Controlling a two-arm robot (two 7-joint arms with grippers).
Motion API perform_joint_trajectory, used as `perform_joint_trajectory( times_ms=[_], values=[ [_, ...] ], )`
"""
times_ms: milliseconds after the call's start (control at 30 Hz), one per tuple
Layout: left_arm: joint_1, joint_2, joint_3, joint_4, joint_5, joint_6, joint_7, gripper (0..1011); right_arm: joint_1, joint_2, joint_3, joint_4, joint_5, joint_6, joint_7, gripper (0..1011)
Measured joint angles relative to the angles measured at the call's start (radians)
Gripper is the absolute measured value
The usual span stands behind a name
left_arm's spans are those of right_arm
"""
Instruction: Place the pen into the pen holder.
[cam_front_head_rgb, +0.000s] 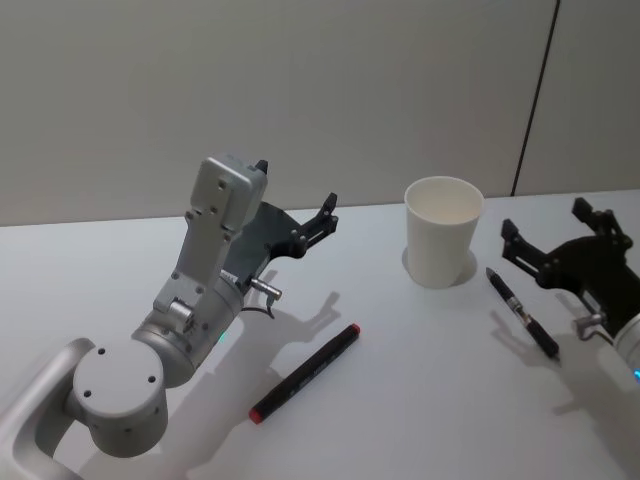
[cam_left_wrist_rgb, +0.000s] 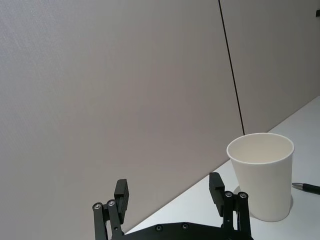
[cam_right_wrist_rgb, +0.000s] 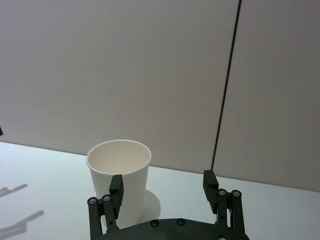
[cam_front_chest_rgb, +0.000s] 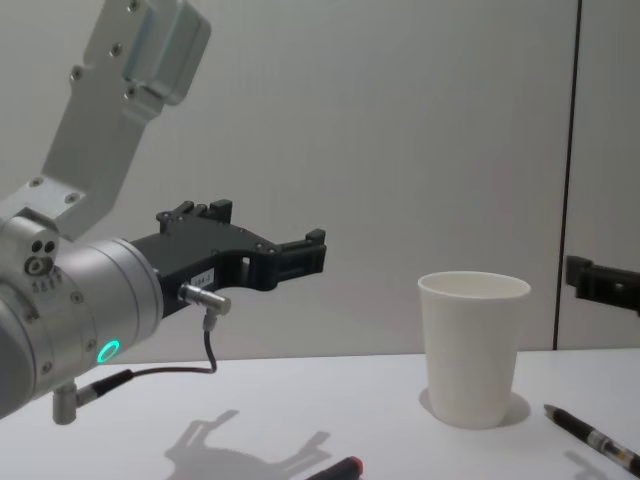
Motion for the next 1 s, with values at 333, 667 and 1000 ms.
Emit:
perform_joint_trajectory(
  times_ms=[333, 667, 1000],
  values=[
    [0.000, 0.000, 0.000, 0.000, 0.000, 0.000, 0.000, 1001, -0.029, 0.023, 0.029, -0.026, 0.039, 0.054, -0.054, 1001],
    [0.000, 0.000, 0.000, 0.000, 0.000, 0.000, 0.000, 1001, -0.023, 0.018, 0.042, -0.025, 0.079, 0.126, -0.081, 1001],
    [0.000, 0.000, 0.000, 0.000, 0.000, 0.000, 0.000, 1001, 0.024, -0.012, 0.035, 0.003, 0.087, 0.226, -0.077, 1001]
  ],
)
